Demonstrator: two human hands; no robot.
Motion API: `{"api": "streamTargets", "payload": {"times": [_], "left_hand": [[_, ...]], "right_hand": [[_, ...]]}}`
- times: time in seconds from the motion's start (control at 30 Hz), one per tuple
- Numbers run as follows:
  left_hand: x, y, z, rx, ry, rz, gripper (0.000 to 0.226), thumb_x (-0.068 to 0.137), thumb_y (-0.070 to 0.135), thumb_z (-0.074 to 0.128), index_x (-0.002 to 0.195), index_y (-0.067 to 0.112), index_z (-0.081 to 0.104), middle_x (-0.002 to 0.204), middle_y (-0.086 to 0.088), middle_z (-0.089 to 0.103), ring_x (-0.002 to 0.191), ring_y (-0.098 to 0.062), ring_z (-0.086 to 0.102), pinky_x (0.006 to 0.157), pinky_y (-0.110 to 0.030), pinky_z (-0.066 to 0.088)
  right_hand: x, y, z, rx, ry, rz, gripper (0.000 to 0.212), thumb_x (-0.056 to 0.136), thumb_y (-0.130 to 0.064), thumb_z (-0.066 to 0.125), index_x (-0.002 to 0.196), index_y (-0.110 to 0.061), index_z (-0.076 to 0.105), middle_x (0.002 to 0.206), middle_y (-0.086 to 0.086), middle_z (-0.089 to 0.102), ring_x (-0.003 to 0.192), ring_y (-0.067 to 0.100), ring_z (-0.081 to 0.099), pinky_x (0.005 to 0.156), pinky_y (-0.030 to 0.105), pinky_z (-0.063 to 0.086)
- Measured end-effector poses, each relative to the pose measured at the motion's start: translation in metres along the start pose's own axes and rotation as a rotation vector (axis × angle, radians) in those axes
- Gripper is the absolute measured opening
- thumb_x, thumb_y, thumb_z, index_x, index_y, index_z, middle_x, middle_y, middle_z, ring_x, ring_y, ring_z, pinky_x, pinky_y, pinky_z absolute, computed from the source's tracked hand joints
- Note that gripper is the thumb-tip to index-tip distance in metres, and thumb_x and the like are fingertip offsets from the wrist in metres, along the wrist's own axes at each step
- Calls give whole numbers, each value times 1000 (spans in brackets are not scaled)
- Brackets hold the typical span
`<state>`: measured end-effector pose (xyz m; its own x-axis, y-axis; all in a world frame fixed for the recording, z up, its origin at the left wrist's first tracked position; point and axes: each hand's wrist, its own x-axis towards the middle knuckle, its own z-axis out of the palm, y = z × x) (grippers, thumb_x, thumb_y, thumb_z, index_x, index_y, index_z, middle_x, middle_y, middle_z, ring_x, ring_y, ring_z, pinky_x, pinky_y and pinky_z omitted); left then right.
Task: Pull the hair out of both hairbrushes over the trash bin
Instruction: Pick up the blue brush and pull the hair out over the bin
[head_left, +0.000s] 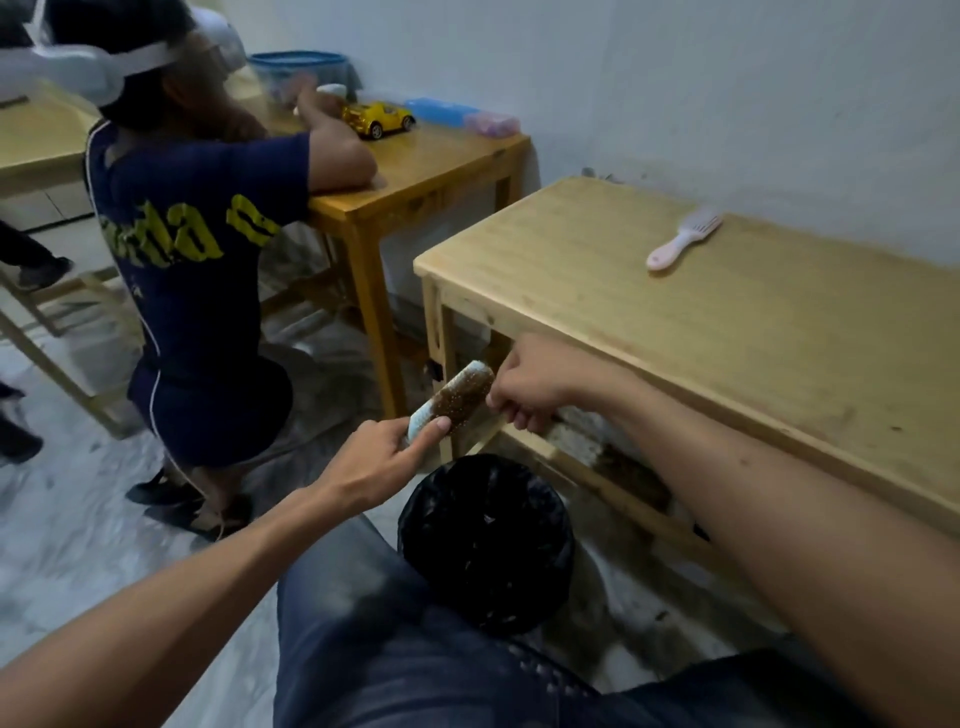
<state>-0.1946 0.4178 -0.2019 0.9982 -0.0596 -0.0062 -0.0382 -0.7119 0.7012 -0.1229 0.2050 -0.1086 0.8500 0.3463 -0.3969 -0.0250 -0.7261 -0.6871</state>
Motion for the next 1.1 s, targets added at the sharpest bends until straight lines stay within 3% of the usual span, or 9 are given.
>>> {"api": "streamTargets", "payload": {"times": [0.23,0.37,0.47,0.53,0.63,0.7,0.93,1.03,1.1], "left_hand": [[-3,-37,23,321,-14,-138,69,88,82,30,73,22,62,59,2,62,55,-17,60,52,-32,42],[2,-41,34,425,-28,-164,69,91,78,32,81,18,65,66,-1,63,58,-16,59,55,-34,47],[7,-43,41,401,-67,-97,75,86,83,28,86,19,66,72,-1,67,62,-16,63,59,-38,56],[12,-43,44,426,-70,-51,80,82,87,22,86,19,64,73,-1,67,63,-18,65,62,-42,58],[21,-43,46,478,-75,-32,75,86,84,24,87,20,62,72,-1,66,62,-18,64,62,-40,58],[29,-52,44,467,-94,-70,71,89,80,28,91,20,63,75,-2,67,64,-18,66,62,-39,59],[45,-83,27,538,-50,-309,76,91,78,28,97,12,67,81,-7,67,68,-25,66,65,-37,57],[44,-78,31,535,-46,-259,79,89,81,27,93,13,67,77,-6,68,64,-24,66,63,-39,59],[42,-70,36,528,-48,-198,81,88,83,25,91,14,68,75,-6,69,63,-23,67,62,-40,60]], "right_hand": [[12,58,26,134,74,117,20,92,-4,63,90,11,77,70,15,72,60,21,66,61,31,60],[16,81,28,206,34,218,23,96,-5,61,104,13,73,81,17,70,72,27,65,63,32,56],[29,94,33,235,-45,221,36,96,-31,69,120,-3,70,104,13,73,90,26,75,70,29,62],[39,100,41,309,-62,192,45,92,-43,72,121,-9,69,110,9,73,89,18,76,66,24,60],[51,104,52,386,28,142,16,94,-23,72,93,-8,75,87,10,74,62,10,67,57,22,56],[53,108,51,339,40,145,15,94,-17,71,83,-9,77,74,6,71,56,9,61,57,22,52],[38,124,20,295,-11,213,13,97,-12,67,90,-7,77,71,4,69,60,9,60,60,21,53],[44,130,24,205,-55,224,10,96,-21,69,99,-16,77,97,8,75,87,18,70,91,40,60],[48,124,31,77,-119,210,47,90,-40,72,132,-22,65,133,3,64,121,22,62,110,46,49]]}}
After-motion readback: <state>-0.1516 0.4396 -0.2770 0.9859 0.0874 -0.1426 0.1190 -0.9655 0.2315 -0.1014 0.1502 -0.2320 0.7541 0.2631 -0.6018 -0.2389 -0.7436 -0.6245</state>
